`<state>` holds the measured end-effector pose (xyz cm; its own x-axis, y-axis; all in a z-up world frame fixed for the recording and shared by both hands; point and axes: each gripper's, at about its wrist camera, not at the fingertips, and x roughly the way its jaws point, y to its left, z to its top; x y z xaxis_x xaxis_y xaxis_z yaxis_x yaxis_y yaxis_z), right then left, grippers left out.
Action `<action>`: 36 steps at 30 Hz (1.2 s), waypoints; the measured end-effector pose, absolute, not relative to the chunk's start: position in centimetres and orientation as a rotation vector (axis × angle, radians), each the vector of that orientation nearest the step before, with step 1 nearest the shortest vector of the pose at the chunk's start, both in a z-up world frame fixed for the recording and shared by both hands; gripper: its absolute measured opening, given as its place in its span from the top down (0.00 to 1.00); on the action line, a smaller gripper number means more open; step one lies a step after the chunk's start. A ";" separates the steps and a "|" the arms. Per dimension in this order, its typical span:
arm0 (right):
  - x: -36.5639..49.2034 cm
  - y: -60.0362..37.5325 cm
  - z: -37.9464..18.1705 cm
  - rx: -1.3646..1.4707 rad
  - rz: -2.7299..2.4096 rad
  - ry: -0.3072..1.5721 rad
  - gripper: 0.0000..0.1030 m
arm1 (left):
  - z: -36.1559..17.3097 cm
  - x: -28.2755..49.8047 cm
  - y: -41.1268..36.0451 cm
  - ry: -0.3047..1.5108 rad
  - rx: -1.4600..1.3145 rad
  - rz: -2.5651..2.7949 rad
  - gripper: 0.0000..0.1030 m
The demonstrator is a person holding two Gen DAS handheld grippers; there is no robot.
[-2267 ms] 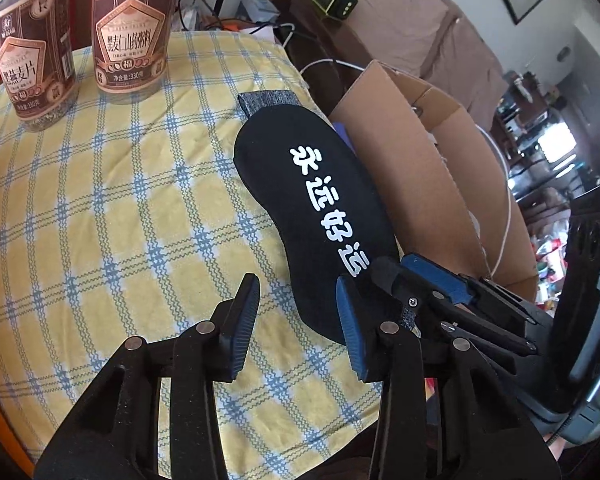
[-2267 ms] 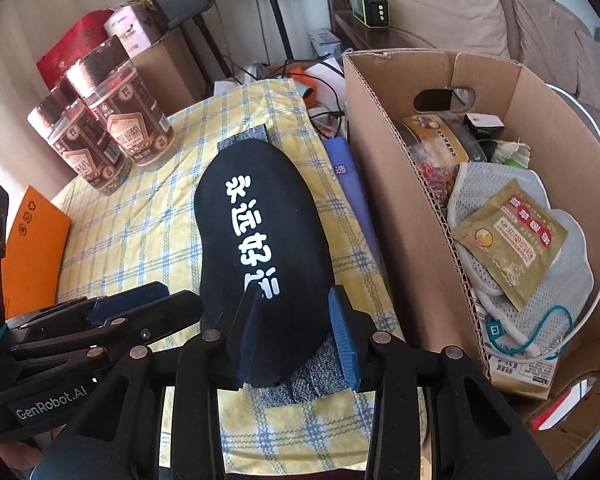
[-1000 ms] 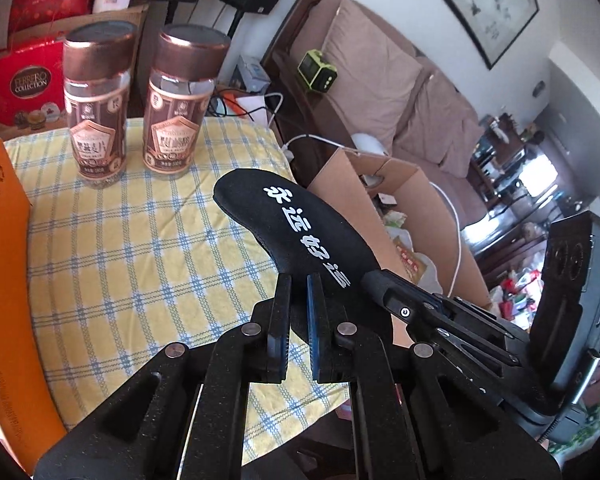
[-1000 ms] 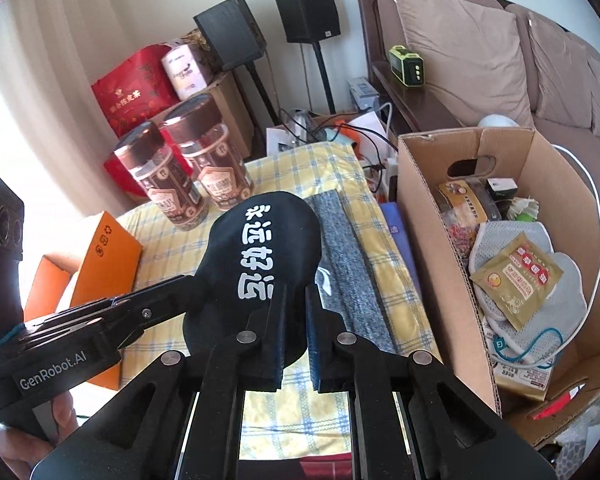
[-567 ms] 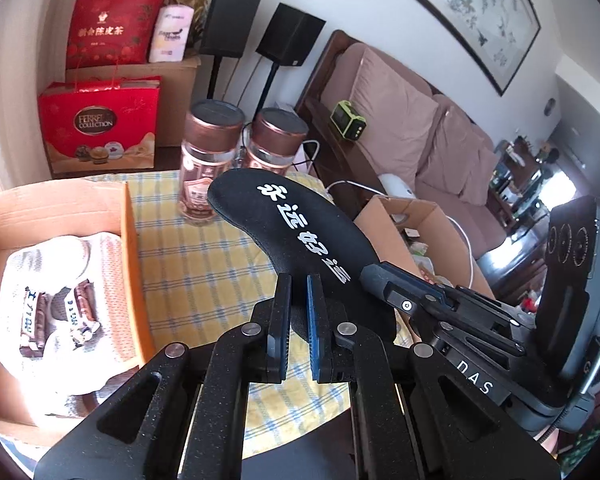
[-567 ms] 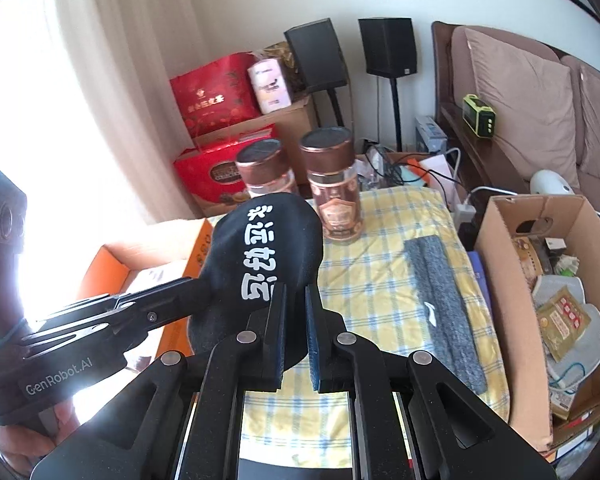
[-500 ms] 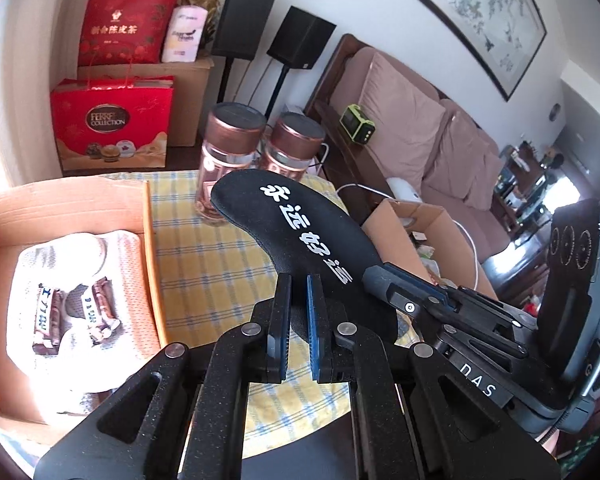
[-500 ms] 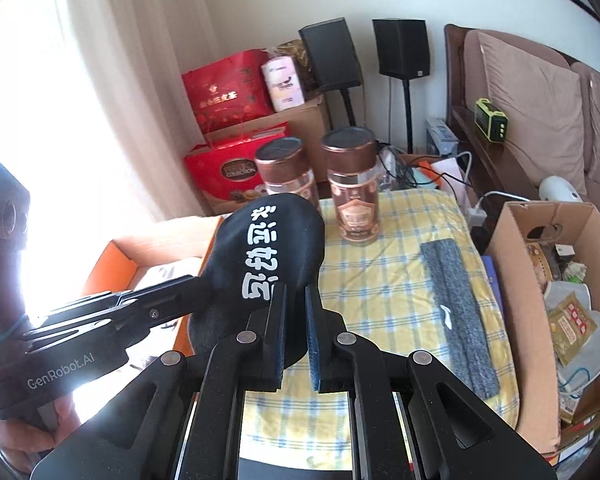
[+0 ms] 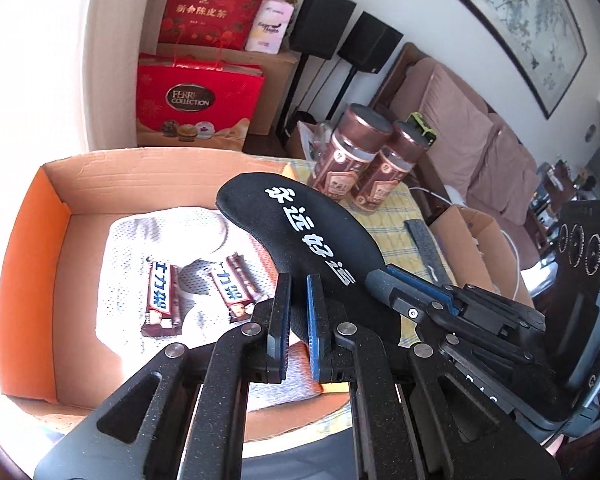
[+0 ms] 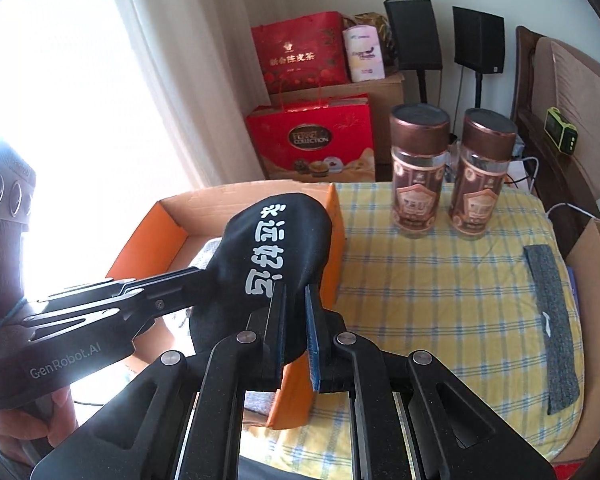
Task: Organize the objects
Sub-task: 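Carry the eye mask into the orange box onto the candy bars and open both grippers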
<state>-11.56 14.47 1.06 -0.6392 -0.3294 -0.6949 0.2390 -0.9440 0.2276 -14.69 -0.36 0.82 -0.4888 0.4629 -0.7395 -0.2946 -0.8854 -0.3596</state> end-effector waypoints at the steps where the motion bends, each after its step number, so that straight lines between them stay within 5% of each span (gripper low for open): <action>1: -11.8 13.8 0.7 1.135 -2.577 -0.156 0.92 | 0.6 -14.9 -0.8 -0.259 -1.265 2.378 0.93; 19: -14.3 10.1 -3.5 1.255 -2.477 -0.119 0.89 | -5.2 -18.3 -5.9 -0.288 -1.445 2.425 0.91; 23: -14.0 10.9 -2.8 1.255 -2.513 -0.093 0.83 | -5.5 -17.7 -6.1 -0.328 -1.427 2.431 0.51; 36: -12.0 15.3 0.2 1.201 -2.660 -0.080 0.40 | -2.3 -15.7 -2.1 -0.238 -1.331 2.460 0.27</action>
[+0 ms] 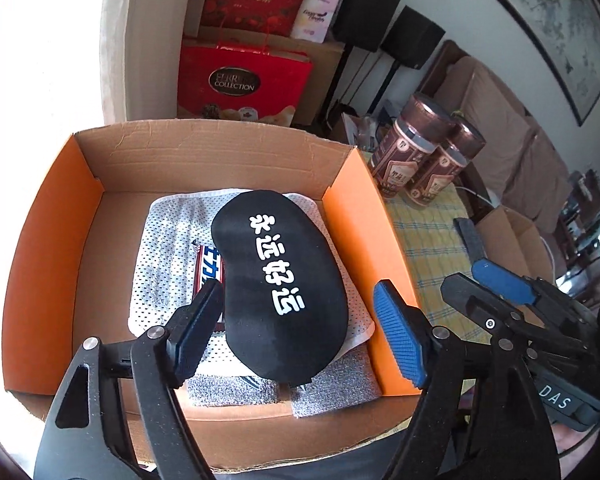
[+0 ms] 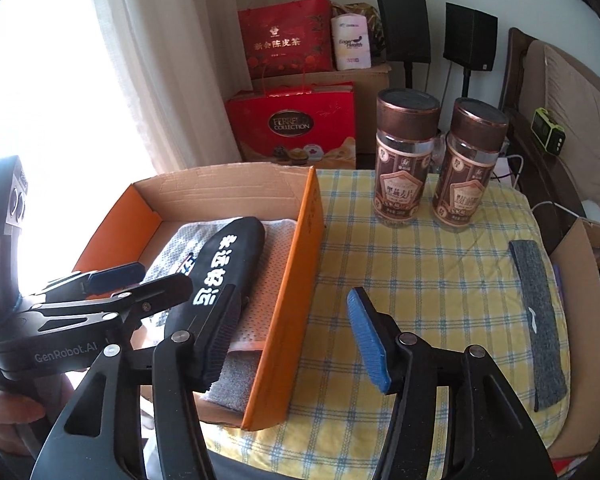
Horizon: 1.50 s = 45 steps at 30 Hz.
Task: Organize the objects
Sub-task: 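Carry the eye mask into the orange box onto the candy bars and open both grippers, then withdraw both grippers and move toward the grey knit headband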
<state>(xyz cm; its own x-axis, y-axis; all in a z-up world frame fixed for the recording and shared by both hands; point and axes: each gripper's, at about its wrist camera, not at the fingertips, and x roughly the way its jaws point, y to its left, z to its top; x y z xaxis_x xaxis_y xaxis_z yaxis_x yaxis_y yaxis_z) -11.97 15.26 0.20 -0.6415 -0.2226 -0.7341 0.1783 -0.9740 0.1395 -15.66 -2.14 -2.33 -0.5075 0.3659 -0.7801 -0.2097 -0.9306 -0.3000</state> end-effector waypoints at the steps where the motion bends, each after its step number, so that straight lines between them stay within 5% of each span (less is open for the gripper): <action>1: -11.9 15.6 0.4 1.198 -2.674 -0.078 0.36 | -2.1 -15.6 -1.8 -0.226 -1.323 2.464 0.27; 3: -11.6 16.3 0.8 1.189 -2.703 -0.070 0.28 | -1.7 -15.4 -1.3 -0.203 -1.310 2.475 0.27; 5: -11.3 16.9 1.1 1.179 -2.736 -0.051 0.07 | -1.3 -15.2 -0.7 -0.194 -1.298 2.479 0.26; 13: -10.2 19.2 2.2 1.142 -2.807 -0.042 0.02 | -0.6 -14.9 0.9 -0.200 -1.276 2.476 0.09; 17: -10.1 20.8 2.1 1.153 -2.825 -0.058 0.02 | -0.6 -15.1 1.7 -0.205 -1.270 2.466 0.02; 37: -8.6 33.8 -1.3 1.300 -2.932 -0.216 0.02 | -1.5 -14.3 11.7 -0.133 -1.234 2.326 0.00; 45: -7.7 38.7 -3.9 1.370 -2.919 -0.320 0.26 | -3.1 -14.2 16.3 -0.088 -1.246 2.276 0.03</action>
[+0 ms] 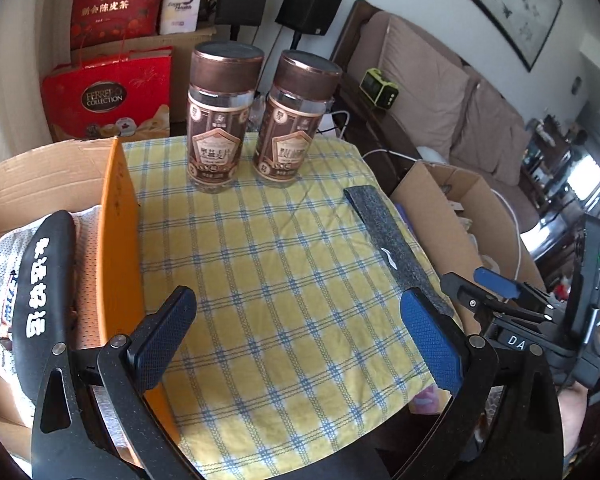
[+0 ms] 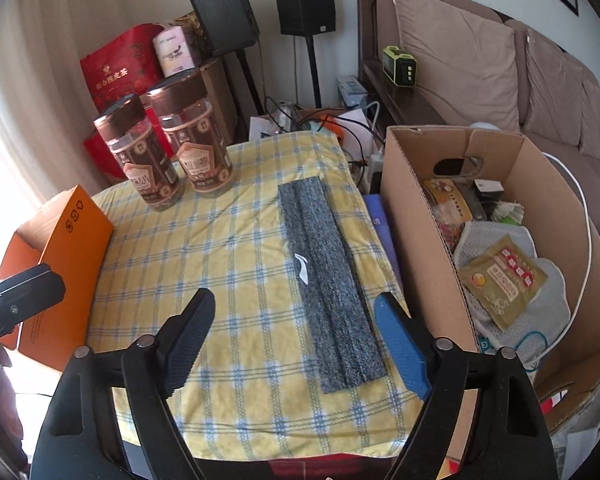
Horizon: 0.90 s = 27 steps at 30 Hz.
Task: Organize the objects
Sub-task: 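Withdraw both grippers and move toward the grey knit headband, then close the right gripper on the grey headband's middle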
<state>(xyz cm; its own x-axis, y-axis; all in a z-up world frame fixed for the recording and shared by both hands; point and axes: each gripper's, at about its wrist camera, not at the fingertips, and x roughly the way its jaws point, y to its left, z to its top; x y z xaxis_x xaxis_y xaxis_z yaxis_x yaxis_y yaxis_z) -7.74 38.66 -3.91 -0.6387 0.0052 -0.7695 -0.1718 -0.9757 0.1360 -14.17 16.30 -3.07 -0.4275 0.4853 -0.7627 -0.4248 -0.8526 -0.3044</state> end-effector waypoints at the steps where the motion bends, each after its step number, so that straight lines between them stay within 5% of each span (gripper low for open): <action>1: -7.7 38.9 -4.3 -1.302 2.736 0.308 0.31 | -3.4 -14.3 16.9 -0.094 -1.255 2.262 0.05; 8: -7.4 39.4 -6.8 -1.398 2.704 0.290 0.52 | -6.0 -15.0 20.8 -0.087 -1.347 2.159 0.22; 27: -7.2 39.9 -10.0 -1.496 2.663 0.249 0.56 | -9.8 -15.3 25.6 -0.102 -1.468 2.029 0.26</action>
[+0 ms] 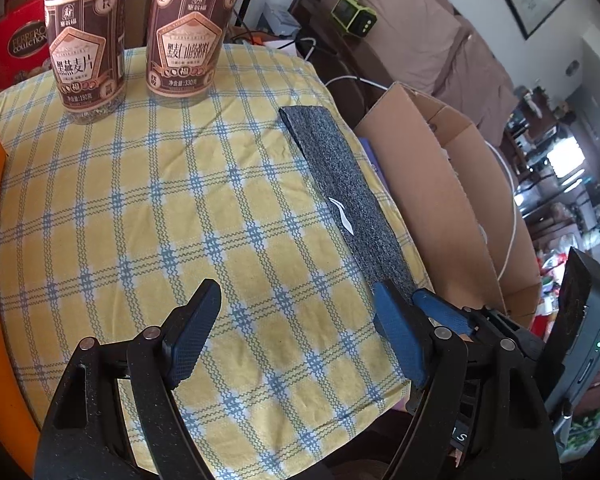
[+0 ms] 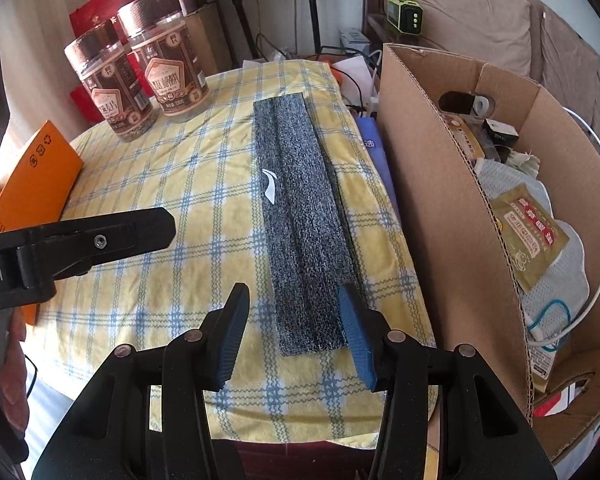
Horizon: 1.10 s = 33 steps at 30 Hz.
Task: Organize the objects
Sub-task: 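Close the right gripper on the grey headband's middle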
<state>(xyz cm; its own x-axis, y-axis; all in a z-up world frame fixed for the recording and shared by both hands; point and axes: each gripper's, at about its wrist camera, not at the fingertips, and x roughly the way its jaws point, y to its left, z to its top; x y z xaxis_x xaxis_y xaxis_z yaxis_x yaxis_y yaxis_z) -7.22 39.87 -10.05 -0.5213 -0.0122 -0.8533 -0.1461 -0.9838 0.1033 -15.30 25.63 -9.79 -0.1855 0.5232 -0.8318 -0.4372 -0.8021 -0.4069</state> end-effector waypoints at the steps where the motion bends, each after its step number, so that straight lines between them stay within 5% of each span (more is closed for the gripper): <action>1: -7.2 39.9 -10.0 -1.493 2.658 0.242 0.68 | -10.0 -15.2 25.8 -0.106 -1.474 2.021 0.26; 2: -7.3 39.9 -10.0 -1.492 2.650 0.232 0.84 | -10.2 -15.2 25.9 -0.109 -1.479 2.013 0.26; 3: -7.3 40.0 -10.0 -1.493 2.649 0.237 0.89 | -10.3 -15.1 26.1 -0.113 -1.483 2.005 0.26; 11: -7.0 39.9 -9.6 -1.531 2.702 0.402 0.95 | -11.2 -14.3 27.3 -0.184 -1.518 1.908 0.26; 15: -6.6 39.0 -8.8 -1.515 2.725 0.356 0.94 | -11.4 -14.0 27.6 -0.206 -1.526 1.897 0.26; 18: -6.3 39.0 -8.3 -1.431 2.684 0.202 0.82 | -11.2 -13.9 27.6 -0.207 -1.524 1.901 0.26; 20: -6.4 39.7 -8.7 -1.449 2.688 0.252 0.66 | -11.0 -13.9 27.5 -0.202 -1.520 1.908 0.26; 22: -6.4 40.2 -9.2 -1.460 2.672 0.271 0.60 | -11.0 -14.0 27.5 -0.203 -1.519 1.910 0.26; 30: -6.8 40.2 -10.2 -1.475 2.653 0.236 0.58 | -11.2 -14.3 27.3 -0.212 -1.531 1.915 0.26; 33: -6.8 40.3 -10.3 -1.472 2.650 0.224 0.69 | -11.3 -14.2 27.4 -0.214 -1.536 1.911 0.26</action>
<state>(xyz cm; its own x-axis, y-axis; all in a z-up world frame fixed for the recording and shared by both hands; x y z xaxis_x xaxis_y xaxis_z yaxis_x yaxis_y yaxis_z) -6.85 40.30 -10.30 -0.5269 0.0174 -0.8498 -0.1596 -0.9840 0.0788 -14.20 27.37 -11.34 -0.0851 0.5852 -0.8064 -0.3923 -0.7636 -0.5128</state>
